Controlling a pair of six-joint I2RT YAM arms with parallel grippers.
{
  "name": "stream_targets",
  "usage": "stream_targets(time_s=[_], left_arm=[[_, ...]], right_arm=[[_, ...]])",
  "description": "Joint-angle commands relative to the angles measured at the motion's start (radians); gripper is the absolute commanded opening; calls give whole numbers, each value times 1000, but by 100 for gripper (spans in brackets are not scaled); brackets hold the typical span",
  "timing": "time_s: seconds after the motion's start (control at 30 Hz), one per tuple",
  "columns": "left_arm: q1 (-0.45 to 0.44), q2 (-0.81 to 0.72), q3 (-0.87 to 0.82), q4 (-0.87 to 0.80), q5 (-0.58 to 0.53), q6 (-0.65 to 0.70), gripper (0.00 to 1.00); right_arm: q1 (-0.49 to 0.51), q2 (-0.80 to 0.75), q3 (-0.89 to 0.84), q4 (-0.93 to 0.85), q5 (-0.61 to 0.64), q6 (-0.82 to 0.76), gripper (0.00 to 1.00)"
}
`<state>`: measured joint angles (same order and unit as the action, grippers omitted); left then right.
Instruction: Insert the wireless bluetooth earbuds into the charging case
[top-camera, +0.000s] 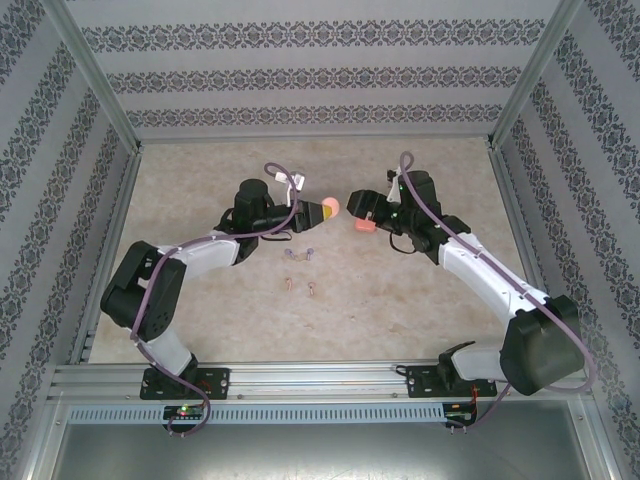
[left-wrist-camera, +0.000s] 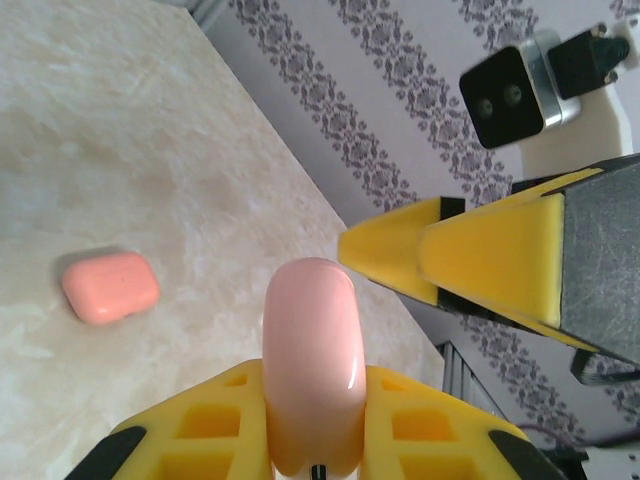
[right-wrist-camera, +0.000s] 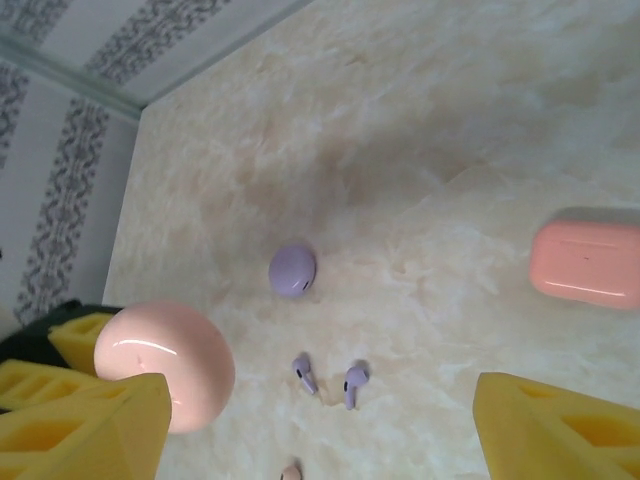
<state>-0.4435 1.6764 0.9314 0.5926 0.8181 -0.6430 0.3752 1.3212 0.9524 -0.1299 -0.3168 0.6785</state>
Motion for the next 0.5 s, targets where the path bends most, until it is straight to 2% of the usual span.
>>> stream_targets(time_s=[0.0,0.47], left_arm=[[6,-35,42,-127,79,88,0],[5,-38,76,-176,101,113,0]], right_arm=[[-2,-21,-25,107,-99,-117,79],[42,60,-37,191,-170,-114,76]])
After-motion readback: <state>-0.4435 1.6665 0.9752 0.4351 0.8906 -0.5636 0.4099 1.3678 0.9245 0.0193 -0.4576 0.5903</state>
